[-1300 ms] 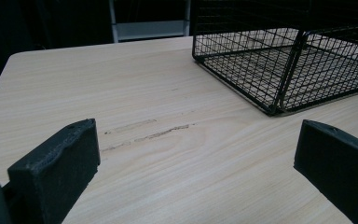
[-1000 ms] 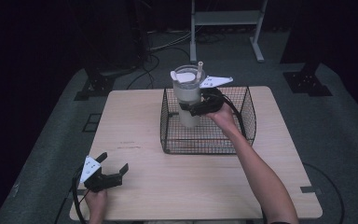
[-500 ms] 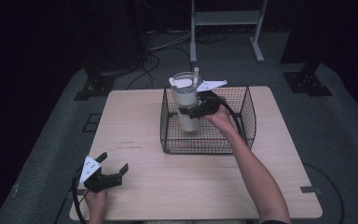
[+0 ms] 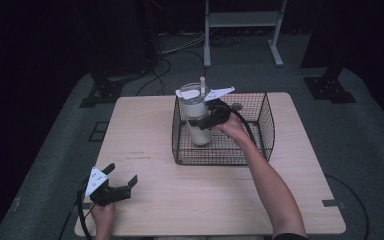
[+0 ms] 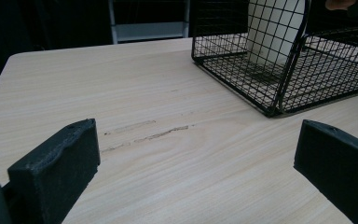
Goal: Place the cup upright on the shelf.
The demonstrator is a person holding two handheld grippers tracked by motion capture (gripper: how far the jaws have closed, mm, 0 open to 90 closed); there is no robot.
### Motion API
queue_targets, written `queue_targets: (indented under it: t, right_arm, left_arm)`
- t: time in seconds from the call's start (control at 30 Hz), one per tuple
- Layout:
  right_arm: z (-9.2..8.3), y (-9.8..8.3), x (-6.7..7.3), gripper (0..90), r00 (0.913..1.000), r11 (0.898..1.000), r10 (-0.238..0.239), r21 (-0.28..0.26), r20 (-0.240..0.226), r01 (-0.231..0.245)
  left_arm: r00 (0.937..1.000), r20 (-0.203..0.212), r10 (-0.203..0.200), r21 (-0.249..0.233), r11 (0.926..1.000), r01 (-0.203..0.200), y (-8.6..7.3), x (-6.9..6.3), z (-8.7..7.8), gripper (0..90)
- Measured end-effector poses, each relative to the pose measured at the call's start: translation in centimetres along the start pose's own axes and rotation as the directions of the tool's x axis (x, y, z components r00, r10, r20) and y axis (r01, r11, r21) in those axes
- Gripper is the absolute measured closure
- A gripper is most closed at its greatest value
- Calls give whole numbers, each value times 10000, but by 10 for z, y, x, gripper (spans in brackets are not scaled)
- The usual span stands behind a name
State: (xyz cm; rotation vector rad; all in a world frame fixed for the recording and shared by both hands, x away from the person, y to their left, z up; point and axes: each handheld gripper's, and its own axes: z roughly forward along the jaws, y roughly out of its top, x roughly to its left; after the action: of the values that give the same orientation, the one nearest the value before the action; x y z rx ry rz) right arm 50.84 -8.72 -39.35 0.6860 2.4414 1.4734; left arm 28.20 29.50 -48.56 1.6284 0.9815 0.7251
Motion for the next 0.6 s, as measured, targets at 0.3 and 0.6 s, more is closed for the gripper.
queue_targets:
  t: [0.3, 0.6]
  right_arm:
    - [8, -1, -3, 83, 9999, 9997, 95, 233, 53, -97]
    - [15, -8, -7, 83, 9998, 9980, 169, 612, 52, -171]
  left_arm:
    - [9999, 30, -100, -48, 9999, 100, 0, 0, 0, 0]
    - [10000, 44, -80, -25, 10000, 80, 0, 0, -1, 0]
